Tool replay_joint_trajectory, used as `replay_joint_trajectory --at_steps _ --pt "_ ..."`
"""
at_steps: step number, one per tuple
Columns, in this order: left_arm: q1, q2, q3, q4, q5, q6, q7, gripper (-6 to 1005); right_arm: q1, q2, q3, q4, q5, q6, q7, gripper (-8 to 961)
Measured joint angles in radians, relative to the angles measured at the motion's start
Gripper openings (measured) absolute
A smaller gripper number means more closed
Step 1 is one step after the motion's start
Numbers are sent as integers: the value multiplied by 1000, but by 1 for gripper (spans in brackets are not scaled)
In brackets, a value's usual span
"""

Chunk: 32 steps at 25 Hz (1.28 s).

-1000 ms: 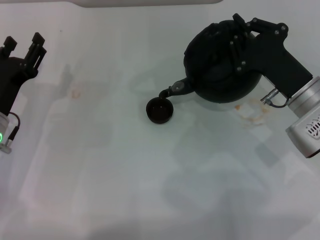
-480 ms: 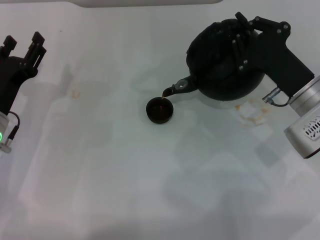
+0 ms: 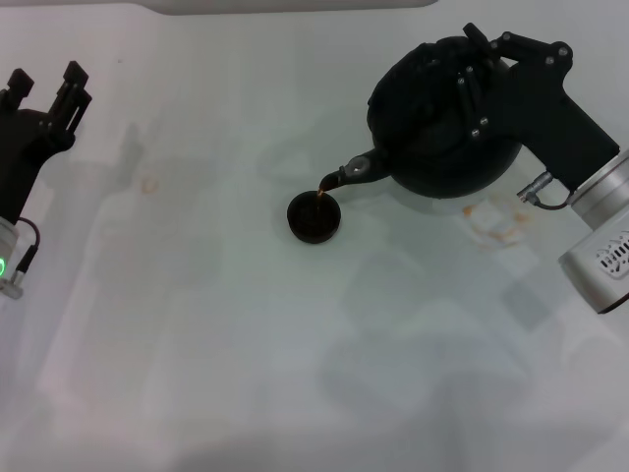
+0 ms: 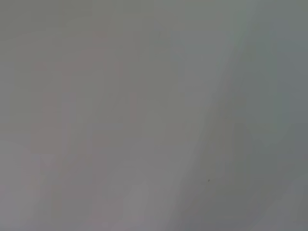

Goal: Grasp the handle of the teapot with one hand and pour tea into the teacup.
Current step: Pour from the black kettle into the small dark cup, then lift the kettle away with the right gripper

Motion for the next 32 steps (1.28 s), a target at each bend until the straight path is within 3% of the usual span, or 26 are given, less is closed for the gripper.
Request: replay_joint_trajectory --at_steps 32 --pt "-2 -2 0 2 -3 -1 -2 760 0 -1 3 5 2 2 -51 117"
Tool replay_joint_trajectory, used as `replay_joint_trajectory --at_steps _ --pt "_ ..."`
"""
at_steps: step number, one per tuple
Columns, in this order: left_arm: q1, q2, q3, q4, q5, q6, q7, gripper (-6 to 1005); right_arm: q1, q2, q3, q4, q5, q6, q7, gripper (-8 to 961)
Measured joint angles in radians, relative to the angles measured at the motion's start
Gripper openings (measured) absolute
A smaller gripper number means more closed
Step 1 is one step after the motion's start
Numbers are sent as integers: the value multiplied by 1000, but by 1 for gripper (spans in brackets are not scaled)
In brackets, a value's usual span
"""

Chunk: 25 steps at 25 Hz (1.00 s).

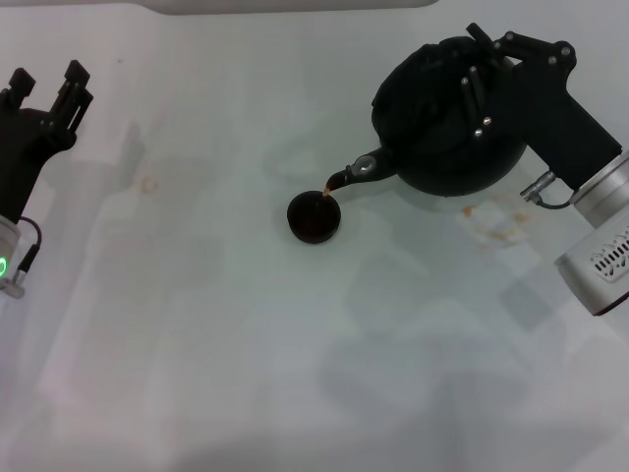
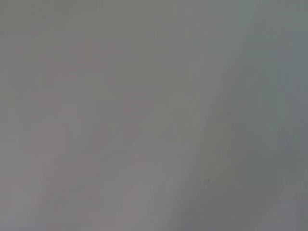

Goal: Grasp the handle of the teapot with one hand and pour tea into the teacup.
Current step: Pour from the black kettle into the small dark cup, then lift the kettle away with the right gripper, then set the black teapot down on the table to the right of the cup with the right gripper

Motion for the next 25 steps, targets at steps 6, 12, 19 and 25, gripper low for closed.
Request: replay_joint_trajectory --at_steps 6,12,19,25 --pt "0 0 -2 0 -2 -1 0 760 -2 0 0 -1 0 4 11 117" --pt "-1 0 -2 0 -2 -3 0 760 -7 0 -2 1 -1 15 136 117" --pt "-1 0 -5 0 -2 -4 0 760 -6 -1 -2 -1 -1 28 333 118" --pt "-1 0 -5 0 -4 -9 0 760 -7 -2 -1 1 1 28 510 118"
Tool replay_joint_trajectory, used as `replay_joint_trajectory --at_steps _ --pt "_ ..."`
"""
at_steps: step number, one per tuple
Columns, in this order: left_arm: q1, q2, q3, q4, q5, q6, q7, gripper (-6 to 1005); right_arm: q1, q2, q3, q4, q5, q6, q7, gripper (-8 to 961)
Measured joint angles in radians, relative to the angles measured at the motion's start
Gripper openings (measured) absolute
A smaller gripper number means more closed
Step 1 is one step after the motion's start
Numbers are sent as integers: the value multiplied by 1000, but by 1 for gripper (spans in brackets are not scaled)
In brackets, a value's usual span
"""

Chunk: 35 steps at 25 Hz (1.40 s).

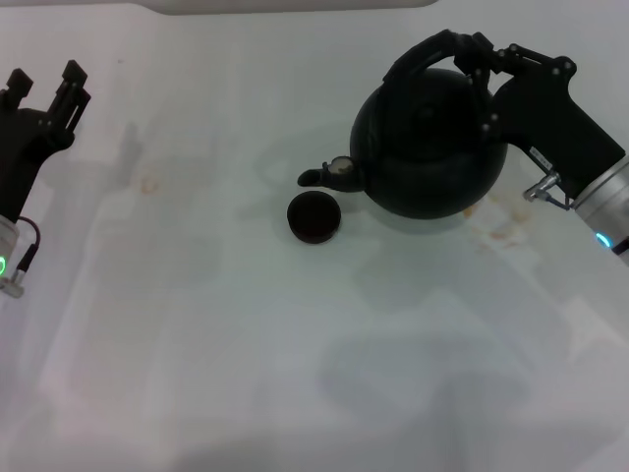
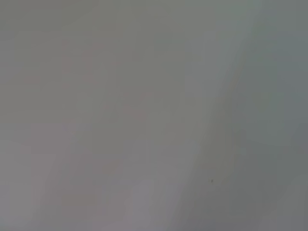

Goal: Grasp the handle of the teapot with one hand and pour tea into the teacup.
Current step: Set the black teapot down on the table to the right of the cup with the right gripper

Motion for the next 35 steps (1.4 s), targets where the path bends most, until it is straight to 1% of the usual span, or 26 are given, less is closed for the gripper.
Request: replay_joint_trajectory --at_steps 5,13,19,35 --pt "0 0 0 6 -1 -6 0 760 -22 -2 26 33 12 -7 114 118" --pt "-2 1 -2 12 -1 -6 1 760 -65 -4 66 102 13 -42 181 118" --pt "-5 1 -2 12 -2 0 2 760 -86 -4 62 133 8 -50 183 117" --pt "-9 0 -3 12 1 3 2 760 -90 -4 53 144 5 -15 177 121"
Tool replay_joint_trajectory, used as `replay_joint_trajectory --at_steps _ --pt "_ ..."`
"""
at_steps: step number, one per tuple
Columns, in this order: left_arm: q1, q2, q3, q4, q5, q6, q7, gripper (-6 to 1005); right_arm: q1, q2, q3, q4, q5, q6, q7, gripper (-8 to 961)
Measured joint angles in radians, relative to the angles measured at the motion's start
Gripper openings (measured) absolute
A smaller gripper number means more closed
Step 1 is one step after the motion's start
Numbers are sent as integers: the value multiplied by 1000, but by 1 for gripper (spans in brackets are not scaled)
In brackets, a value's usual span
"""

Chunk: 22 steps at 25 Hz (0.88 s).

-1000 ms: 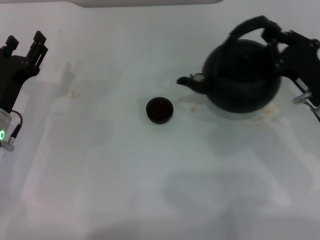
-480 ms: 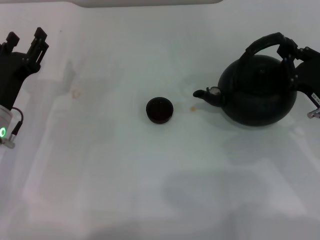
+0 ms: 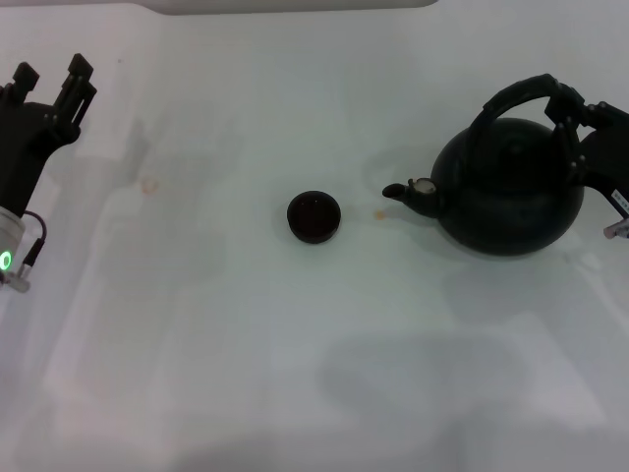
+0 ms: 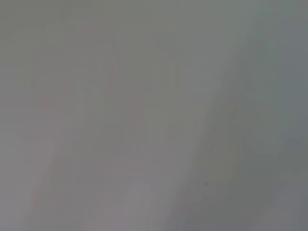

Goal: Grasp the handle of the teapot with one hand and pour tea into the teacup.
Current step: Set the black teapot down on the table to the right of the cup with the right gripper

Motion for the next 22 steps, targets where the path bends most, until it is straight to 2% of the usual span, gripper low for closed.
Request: replay_joint_trajectory --at_steps 18,22 --pt "-1 0 0 0 0 1 0 760 -12 2 -1 -9 2 -12 8 127" --pt "1 0 0 0 1 1 0 760 -22 2 -1 -10 1 -21 15 334"
